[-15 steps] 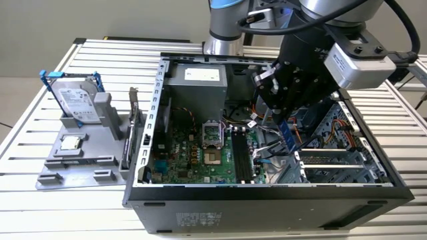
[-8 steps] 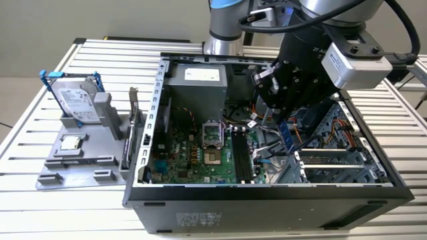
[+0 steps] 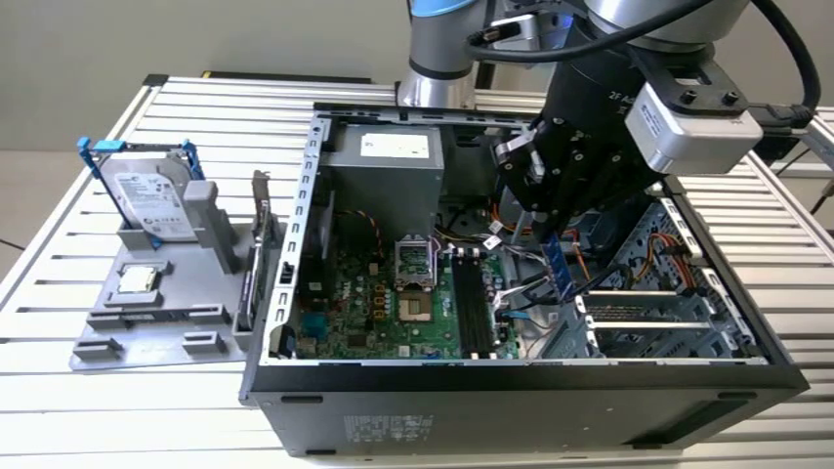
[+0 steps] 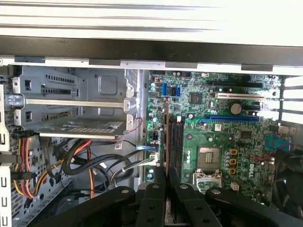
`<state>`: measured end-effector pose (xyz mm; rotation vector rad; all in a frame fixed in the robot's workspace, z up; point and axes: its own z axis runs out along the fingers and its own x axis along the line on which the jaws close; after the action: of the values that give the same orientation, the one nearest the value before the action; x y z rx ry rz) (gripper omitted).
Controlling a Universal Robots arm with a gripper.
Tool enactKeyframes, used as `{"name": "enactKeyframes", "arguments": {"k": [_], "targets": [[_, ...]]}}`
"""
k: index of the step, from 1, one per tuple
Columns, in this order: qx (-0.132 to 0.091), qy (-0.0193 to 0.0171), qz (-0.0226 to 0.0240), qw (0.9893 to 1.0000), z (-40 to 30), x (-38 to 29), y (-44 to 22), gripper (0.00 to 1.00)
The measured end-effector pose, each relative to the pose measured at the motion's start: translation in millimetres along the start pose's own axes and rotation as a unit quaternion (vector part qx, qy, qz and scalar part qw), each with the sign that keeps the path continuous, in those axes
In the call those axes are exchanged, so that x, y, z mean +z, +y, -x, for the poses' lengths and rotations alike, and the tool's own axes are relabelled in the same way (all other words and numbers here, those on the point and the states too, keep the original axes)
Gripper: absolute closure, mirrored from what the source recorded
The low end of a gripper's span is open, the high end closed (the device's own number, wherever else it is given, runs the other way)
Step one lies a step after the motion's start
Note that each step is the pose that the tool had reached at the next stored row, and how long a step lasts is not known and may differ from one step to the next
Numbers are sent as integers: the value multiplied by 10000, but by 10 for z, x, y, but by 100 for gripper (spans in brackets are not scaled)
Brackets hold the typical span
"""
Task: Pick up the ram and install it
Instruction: 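Pick up the ram and move it above insertion slot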
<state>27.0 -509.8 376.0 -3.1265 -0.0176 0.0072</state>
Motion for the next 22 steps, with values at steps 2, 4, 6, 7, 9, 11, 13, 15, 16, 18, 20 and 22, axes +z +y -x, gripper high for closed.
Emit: {"name": "enactKeyframes", "arguments": {"k": [2,4,6,7,9,11,13,15,16,18,20,22], "targets": [[0,0,-1,10000,0,7,-1,100],[0,0,0,10000,0,16,-1,100],[0,0,0,10000,0,25,-1,100],[0,0,0,10000,0,29,-1,100],[0,0,0,10000,-1,36,-1,100],[0,0,0,10000,0,42,-1,100],[1,0,0,10000,0,47,-2,100],[0,0,0,10000,0,53,-3,100],[0,0,0,10000,0,55,-3,100],[0,0,0,10000,0,60,-4,100],[0,0,0,10000,-1,65,-5,100],[0,0,0,10000,-1,69,-5,100]]}}
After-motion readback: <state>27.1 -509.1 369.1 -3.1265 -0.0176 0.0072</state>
